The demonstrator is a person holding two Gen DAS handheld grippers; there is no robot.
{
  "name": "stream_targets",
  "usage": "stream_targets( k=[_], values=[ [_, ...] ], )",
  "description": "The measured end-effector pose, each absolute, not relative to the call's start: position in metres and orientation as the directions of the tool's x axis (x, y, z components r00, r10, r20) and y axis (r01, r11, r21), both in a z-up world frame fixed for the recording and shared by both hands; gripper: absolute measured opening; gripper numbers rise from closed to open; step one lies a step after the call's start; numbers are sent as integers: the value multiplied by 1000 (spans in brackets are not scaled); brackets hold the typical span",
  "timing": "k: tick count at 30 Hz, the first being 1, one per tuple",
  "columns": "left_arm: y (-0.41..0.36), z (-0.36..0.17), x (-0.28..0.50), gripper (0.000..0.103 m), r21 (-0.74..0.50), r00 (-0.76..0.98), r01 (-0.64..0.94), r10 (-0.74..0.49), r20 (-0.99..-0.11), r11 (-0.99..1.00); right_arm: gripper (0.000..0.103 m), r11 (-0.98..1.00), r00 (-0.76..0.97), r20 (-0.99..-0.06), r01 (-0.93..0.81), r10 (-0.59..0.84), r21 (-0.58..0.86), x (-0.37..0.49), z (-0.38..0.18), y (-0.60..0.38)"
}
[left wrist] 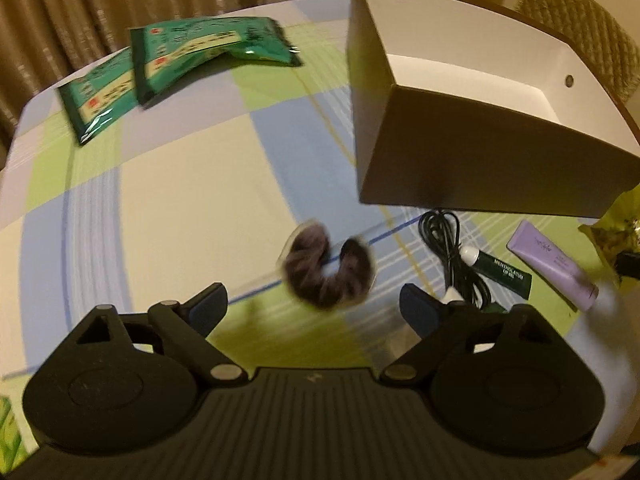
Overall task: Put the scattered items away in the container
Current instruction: 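Carry the scrunchie and yellow pouch with both grippers over the box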
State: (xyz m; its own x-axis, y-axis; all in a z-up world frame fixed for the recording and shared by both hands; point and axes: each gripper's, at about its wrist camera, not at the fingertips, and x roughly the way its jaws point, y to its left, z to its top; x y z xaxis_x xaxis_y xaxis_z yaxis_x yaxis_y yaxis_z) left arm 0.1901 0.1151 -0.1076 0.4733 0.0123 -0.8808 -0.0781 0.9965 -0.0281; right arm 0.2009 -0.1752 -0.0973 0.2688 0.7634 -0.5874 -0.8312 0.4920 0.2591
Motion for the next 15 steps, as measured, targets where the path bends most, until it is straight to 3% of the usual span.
stream_targets(
  k=[9,15],
  values=[
    [110,-127,215,74,12,444,57,-14,-896,998,19,599,351,-607,-755,713,268,211,-92,-198],
    [112,-137,216,51,23,420,68,-8,-908,997,19,645,382,-626,-718,680,263,213,-93,-214]
  ],
)
